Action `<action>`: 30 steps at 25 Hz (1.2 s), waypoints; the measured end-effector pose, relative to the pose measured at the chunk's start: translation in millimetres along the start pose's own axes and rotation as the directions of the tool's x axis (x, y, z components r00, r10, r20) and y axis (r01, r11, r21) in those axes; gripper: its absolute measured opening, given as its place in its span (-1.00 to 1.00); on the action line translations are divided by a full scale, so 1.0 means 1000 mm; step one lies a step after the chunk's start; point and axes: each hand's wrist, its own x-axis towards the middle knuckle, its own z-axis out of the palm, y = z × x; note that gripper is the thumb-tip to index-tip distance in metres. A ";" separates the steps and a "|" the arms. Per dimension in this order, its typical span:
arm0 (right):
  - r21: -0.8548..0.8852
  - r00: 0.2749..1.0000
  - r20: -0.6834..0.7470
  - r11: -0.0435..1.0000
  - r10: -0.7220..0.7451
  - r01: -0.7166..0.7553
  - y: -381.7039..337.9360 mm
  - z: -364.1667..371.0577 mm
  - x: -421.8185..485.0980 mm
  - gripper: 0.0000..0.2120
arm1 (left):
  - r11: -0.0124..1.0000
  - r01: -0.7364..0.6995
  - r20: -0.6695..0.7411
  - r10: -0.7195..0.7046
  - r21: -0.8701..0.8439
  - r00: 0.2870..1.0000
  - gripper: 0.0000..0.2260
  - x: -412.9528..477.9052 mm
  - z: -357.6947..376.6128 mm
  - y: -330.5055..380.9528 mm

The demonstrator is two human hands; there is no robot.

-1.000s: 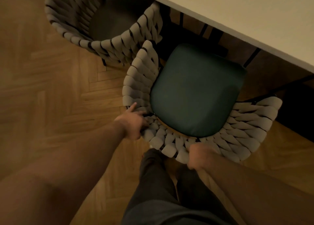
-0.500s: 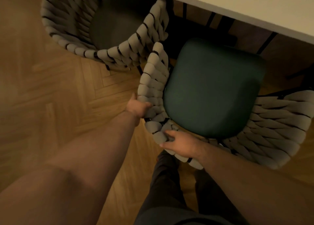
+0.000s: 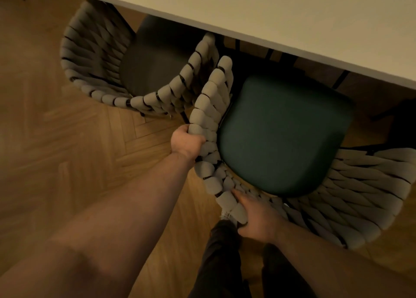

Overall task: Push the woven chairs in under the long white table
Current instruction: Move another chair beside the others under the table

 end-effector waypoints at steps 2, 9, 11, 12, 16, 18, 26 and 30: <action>-0.001 1.000 -0.011 1.000 0.020 -0.020 0.005 -0.002 -0.001 -0.03 | 0.995 -0.028 -0.047 0.032 0.099 0.998 -0.56 0.011 -0.001 0.011; 0.017 0.996 -0.073 0.998 0.054 -0.053 0.006 0.006 -0.002 -0.25 | 0.914 -0.225 0.020 0.232 0.336 0.972 -0.51 0.023 -0.023 0.013; -0.014 0.994 -0.094 0.998 0.056 -0.057 0.004 0.009 -0.003 -0.24 | 0.805 -0.322 0.170 0.273 0.498 0.947 -0.38 0.012 -0.031 0.013; -0.037 0.993 -0.092 0.996 0.077 -0.081 0.005 0.008 -0.006 -0.22 | 0.638 -0.394 0.263 0.295 0.661 0.919 -0.32 0.005 -0.033 0.012; -0.293 0.981 -0.044 0.936 0.189 -0.193 0.022 0.005 -0.029 -0.25 | -0.232 -0.757 0.766 -0.065 0.611 0.639 -0.30 -0.015 -0.025 -0.010; -0.404 0.980 -0.026 0.895 0.197 -0.191 0.027 0.003 -0.033 -0.35 | -0.342 -0.790 0.735 -0.305 0.509 0.605 -0.16 -0.015 -0.023 -0.022; -0.472 0.973 -0.030 0.855 0.228 -0.215 0.036 -0.016 -0.043 -0.50 | -0.432 -0.714 0.741 -0.139 0.552 0.657 -0.64 0.000 -0.005 -0.024; -0.468 0.961 -0.065 0.843 0.269 -0.267 0.051 -0.038 -0.038 -0.66 | -0.417 -0.713 0.749 -0.105 0.564 0.654 -0.55 0.008 0.011 -0.015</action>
